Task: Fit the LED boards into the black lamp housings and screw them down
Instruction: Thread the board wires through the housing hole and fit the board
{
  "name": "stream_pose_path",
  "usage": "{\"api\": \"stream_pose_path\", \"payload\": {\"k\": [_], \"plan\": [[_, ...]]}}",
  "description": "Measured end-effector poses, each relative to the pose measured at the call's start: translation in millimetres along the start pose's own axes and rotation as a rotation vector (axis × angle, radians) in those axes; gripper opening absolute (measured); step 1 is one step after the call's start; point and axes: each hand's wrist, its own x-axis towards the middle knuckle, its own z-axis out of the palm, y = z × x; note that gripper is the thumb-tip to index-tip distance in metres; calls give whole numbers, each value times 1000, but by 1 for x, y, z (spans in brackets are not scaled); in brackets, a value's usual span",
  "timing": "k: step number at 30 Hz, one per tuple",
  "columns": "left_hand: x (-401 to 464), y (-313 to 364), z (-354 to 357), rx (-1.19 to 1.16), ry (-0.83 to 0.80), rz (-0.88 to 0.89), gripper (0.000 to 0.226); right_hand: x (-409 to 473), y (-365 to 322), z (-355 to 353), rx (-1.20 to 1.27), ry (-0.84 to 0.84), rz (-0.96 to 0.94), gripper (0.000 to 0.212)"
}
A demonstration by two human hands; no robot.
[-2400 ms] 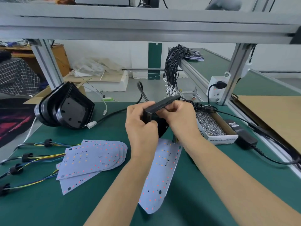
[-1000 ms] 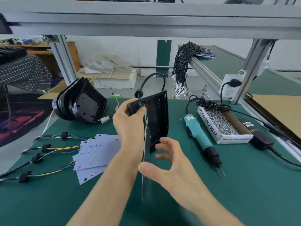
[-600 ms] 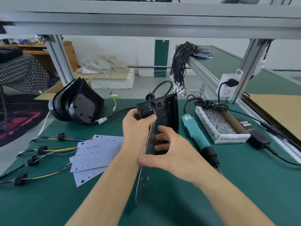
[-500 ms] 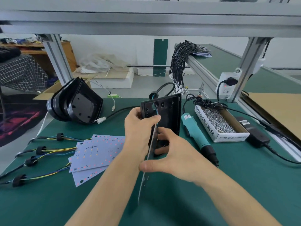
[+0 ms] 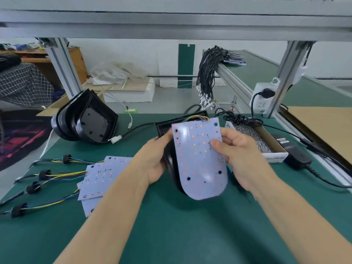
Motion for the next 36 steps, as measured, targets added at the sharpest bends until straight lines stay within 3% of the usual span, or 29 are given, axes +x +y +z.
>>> {"api": "stream_pose_path", "payload": {"k": [2, 5, 12, 15, 19, 21, 24, 26, 30, 34, 36], "plan": [[-2, -6, 5, -16, -52, 9, 47, 3, 8, 11, 17, 57, -49, 28], [-3, -11, 4, -32, -53, 45, 51, 4, 14, 19, -40, 90, -146, 28], [-4, -3, -4, 176, 16, 195, 79, 6, 24, 12, -162, 54, -266, 29], [-5, 0, -2, 235, -7, 213, 90, 7, 32, 13, -54, 71, -287, 22], [-6, -6, 2, 192, -97, 208, 86, 4, 36, 16, -21, 61, -286, 20], [-6, -11, 1, 178, -95, 206, 80, 2, 34, 14, -154, 27, -251, 21], [-5, -13, 0, 164, -58, 205, 67, 5, 23, 8, -558, 57, -240, 5], [-3, -11, 1, 164, -50, 215, 66, 9, 12, 5, -859, 81, -267, 20], [0, -8, 4, 176, -58, 237, 54, 17, -12, 5, -1337, 87, -225, 25], [1, -9, 3, 143, -34, 206, 50, 25, -26, 6, -1415, -71, -176, 30], [2, -10, 4, 129, 1, 201, 36, 25, -28, 9, -1503, -83, -179, 32]]}}
